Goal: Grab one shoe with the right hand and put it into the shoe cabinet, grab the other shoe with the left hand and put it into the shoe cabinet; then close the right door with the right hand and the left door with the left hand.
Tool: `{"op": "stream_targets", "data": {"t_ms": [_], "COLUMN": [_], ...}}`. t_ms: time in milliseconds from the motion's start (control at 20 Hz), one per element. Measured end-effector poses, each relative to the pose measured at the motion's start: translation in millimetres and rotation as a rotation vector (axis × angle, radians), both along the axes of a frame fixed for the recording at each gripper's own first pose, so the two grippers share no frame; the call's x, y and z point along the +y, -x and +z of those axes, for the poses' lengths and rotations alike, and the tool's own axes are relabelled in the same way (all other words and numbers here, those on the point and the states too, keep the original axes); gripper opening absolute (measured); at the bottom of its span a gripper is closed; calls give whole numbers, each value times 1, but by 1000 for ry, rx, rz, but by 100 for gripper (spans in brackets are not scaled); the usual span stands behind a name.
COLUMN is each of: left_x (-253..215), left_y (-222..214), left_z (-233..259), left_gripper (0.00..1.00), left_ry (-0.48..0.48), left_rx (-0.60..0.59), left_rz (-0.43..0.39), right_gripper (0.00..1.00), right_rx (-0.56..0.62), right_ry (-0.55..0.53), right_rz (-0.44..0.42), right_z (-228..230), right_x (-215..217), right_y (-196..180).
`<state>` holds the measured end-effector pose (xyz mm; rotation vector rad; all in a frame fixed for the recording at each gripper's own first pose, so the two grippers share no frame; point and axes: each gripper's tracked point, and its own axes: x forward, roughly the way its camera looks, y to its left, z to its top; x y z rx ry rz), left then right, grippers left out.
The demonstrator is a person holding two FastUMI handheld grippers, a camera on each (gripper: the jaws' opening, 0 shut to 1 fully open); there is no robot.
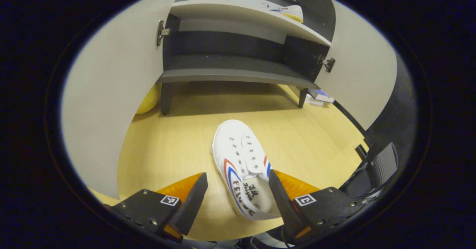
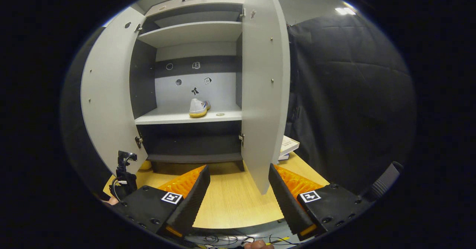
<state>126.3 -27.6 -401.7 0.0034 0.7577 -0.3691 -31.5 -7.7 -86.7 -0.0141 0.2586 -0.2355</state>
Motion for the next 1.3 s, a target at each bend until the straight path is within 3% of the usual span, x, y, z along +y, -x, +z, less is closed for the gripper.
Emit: {"op": "stream_targets", "data": {"t_ms": [200, 250, 300, 400, 550, 600, 700, 850, 900, 1000, 1050, 1100, 1300], "left_x": [-7, -8, -8, -11, -7, -9, -7, -6, 1, -5, -2, -3, -1], "left_y": [-5, -9, -12, -13, -13, -13, -10, -8, -8, -10, -15, -12, -18], "left_z": [-20, -24, -26, -33, -38, -39, -39, -43, -40, -44, -45, -38, -23], "left_gripper": [94, 85, 66, 65, 66, 52, 52, 38, 38, 16, 18, 5, 2], "left_ry": [54, 61, 63, 53, 32, 41, 36, 34, 26, 37, 19, 2, -66], "left_rx": [69, 84, 101, 119, 137, 147, 164, 187, 184, 211, 186, 183, 132], "left_rz": [19, 35, 42, 39, 59, 70, 74, 87, 116, 151, 171, 183, 203], "right_gripper": [99, 98, 99, 92, 93, 93, 93, 93, 93, 100, 100, 99, 98], "right_rx": [-26, -38, -43, -42, -34, -36, -37, -20, -25, -44, -46, -40, -24], "right_ry": [23, 30, 40, 54, 57, 54, 51, 42, 46, 67, 89, 107, 86], "right_rz": [-90, -116, -141, -187, -242, -259, -283, -297, -307, -324, -340, -354, -374], "right_z": [8, 11, 11, 11, 8, 7, 6, 1, 5, 13, 15, 14, 11], "right_x": [-22, -29, -37, -52, -69, -74, -82, -94, -101, -118, -131, -144, -183], "right_y": [24, 31, 37, 48, 63, 67, 71, 71, 70, 67, 66, 67, 59]}}
